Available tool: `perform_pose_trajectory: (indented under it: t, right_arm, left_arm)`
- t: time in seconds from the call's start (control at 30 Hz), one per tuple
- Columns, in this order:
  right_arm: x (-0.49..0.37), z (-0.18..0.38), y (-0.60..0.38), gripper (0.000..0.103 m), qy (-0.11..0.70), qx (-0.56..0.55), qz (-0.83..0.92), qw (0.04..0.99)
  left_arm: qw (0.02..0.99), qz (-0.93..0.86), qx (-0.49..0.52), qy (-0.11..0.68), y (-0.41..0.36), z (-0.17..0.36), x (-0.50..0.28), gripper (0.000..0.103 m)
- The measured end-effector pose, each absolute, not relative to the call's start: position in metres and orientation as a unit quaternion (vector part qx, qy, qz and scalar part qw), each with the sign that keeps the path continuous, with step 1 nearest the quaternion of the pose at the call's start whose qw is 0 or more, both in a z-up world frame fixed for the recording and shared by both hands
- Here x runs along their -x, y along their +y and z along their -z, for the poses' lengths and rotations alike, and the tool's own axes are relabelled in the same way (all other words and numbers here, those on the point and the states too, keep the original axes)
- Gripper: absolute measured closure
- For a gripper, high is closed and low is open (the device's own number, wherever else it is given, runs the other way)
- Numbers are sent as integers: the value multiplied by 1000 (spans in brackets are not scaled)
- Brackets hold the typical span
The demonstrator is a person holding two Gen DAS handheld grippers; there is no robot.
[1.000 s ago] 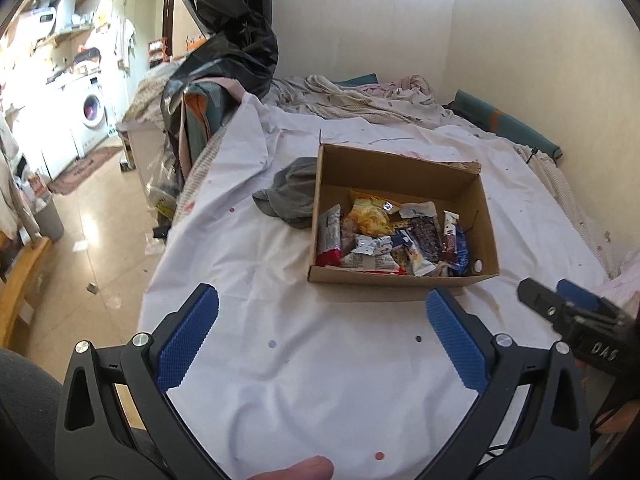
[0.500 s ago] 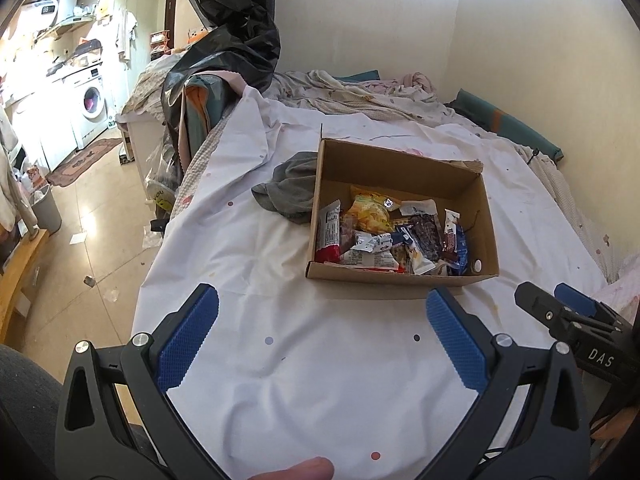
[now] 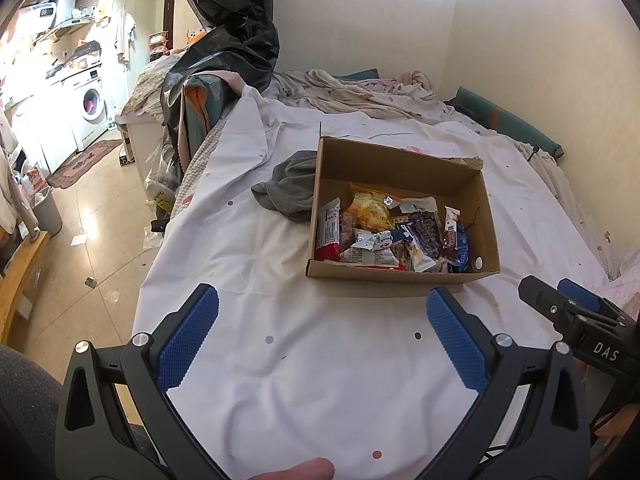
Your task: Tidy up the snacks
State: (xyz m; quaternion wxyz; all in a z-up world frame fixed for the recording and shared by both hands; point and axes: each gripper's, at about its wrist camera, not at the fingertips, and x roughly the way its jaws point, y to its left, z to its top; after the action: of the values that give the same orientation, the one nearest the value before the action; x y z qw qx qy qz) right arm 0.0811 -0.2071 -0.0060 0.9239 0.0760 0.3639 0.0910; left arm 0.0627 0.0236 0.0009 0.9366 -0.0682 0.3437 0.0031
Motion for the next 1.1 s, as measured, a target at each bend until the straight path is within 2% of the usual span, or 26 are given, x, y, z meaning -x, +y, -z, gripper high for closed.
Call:
perform_pose_trajectory:
  t: [1.1]
  right_arm:
    - [-79,6,-206,0,364,-77,-93,924]
  left_arm:
    - [934,-3,67,350,28,5,-61,0]
